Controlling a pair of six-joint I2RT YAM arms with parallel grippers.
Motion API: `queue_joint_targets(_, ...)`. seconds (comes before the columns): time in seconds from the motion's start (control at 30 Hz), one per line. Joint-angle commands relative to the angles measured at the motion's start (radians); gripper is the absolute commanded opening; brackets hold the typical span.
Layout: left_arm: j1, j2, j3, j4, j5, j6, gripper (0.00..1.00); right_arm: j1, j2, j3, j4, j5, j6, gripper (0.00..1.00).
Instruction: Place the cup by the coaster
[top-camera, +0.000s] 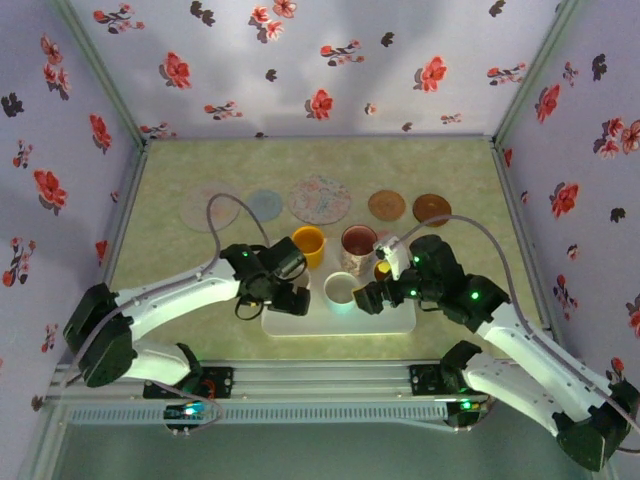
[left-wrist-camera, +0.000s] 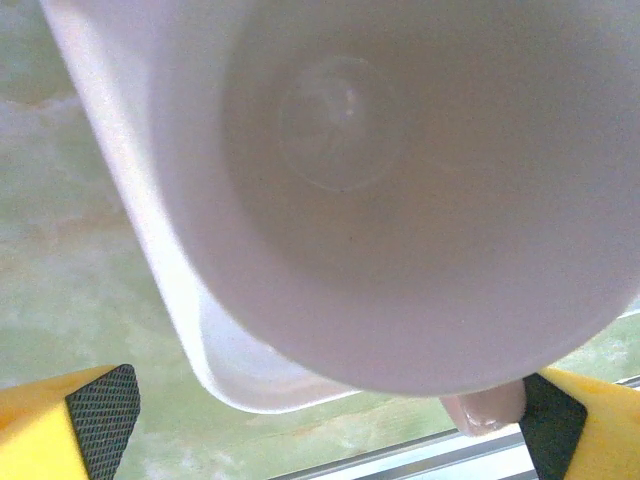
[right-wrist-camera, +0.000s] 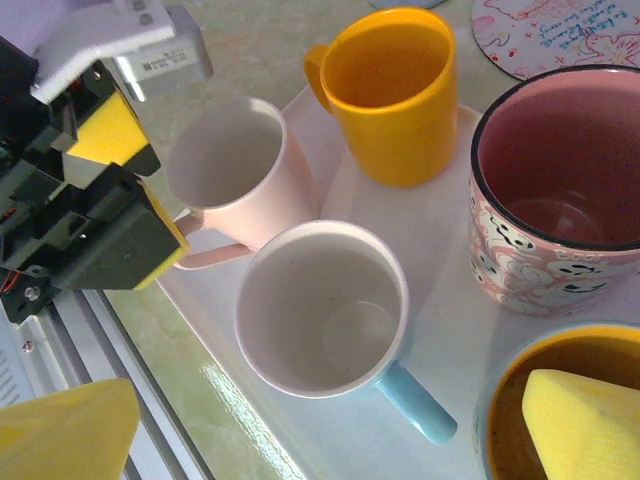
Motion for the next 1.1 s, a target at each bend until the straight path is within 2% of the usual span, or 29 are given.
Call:
queue_joint_targets(0.0,0.019,-0.029,-0.010,-0.040,-0.026,0.036,0.99,0.008,0.006,0.005,0.032,0.018,-0.008,1.00)
queue_joint_targets(0.2,0.034,-0.023,-0.001,-0.100,-0.003,0.098,0.98,0.008,0.010,0.012,0.025,0.029,-0.008,1.00)
queue_joint_targets(0.43,0.035,-0.022,-0.014,-0.076,0.070,0.177,0.95,0.008,0.015,-0.008,0.076,0.043,0.014,1.00)
queue_joint_targets(0.53,0.033,0.002,-0.015,-0.052,0.104,0.183,0.90,0.008,0.019,-0.004,0.078,0.041,0.015,1.00)
queue_joint_targets(0.67,0.030,0.043,-0.006,-0.010,0.124,0.188,0.89,0.008,0.027,-0.005,0.074,0.008,0.017,1.00)
queue_joint_targets(1.07,0.026,0.089,-0.007,0.047,0.085,0.130,0.79,0.008,0.072,0.002,0.087,0.020,0.017,1.00)
